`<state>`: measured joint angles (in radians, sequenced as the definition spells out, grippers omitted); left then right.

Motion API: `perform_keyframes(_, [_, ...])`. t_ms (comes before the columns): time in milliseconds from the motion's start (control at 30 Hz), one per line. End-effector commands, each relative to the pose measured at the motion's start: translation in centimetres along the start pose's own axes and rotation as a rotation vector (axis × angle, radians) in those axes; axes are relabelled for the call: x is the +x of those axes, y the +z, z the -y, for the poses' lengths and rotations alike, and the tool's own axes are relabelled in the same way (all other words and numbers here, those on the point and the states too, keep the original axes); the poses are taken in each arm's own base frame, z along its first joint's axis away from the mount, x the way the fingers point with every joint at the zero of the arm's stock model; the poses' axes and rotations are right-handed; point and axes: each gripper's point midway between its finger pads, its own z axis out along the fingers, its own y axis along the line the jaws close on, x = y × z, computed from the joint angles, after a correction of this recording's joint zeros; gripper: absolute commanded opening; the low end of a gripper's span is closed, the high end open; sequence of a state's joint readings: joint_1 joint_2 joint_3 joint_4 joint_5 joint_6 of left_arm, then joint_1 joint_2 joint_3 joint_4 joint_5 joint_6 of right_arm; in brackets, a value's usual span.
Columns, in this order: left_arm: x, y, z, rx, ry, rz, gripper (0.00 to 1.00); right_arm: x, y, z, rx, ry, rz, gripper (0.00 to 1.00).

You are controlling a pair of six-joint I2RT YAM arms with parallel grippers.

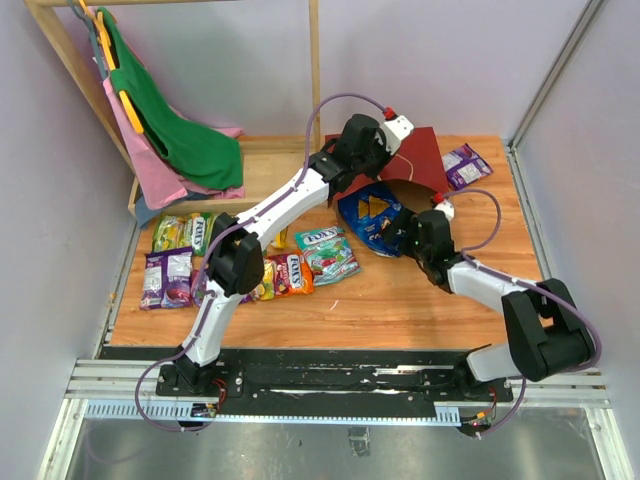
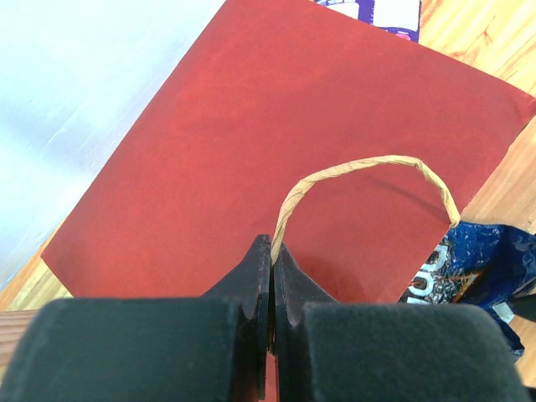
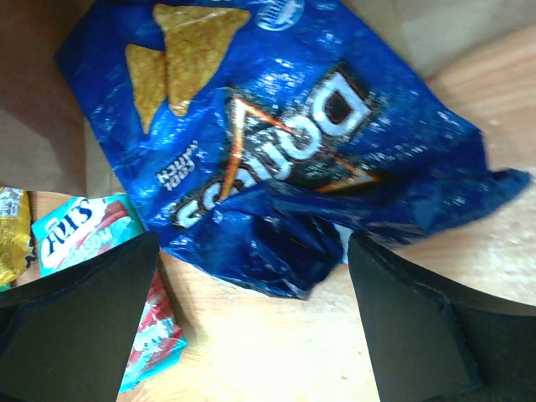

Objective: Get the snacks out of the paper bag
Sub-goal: Take out the snack from the paper bag.

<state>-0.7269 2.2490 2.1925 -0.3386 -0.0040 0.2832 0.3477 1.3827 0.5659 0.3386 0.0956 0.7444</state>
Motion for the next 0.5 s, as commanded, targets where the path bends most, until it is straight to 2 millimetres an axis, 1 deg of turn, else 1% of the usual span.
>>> perform_keyframes(0, [-1.8,-1.2,-1.5,-0.034,0.001,0.039,0.02,-1.5,0.9,-3.3,-0.095,-0.088,0.03,0.93])
perform_keyframes(67, [-1.7,-1.2,-1.5,-0.033,0.002,0.036,0.02,-1.4,1.4,-3.7,-0.106,-0.09,0.019,0.9])
perform_keyframes(200, [-1.7,-1.3,-1.6,-0.035,0.005,0.033,0.02,-0.9,2.2,-2.9,-0.059,-0.096,0.001,0.89])
perform_keyframes(333, [-1.8,-1.3,-1.6,-0.035,0.007,0.034,0.02,-0.9,1.8,-2.2,-0.023,-0.107,-0.01,0.89])
perform_keyframes(467, [-1.7,-1.3,-1.6,-0.037,0.008,0.031,0.02,-1.2,1.0,-0.8,0.052,-0.131,-0.015,0.89])
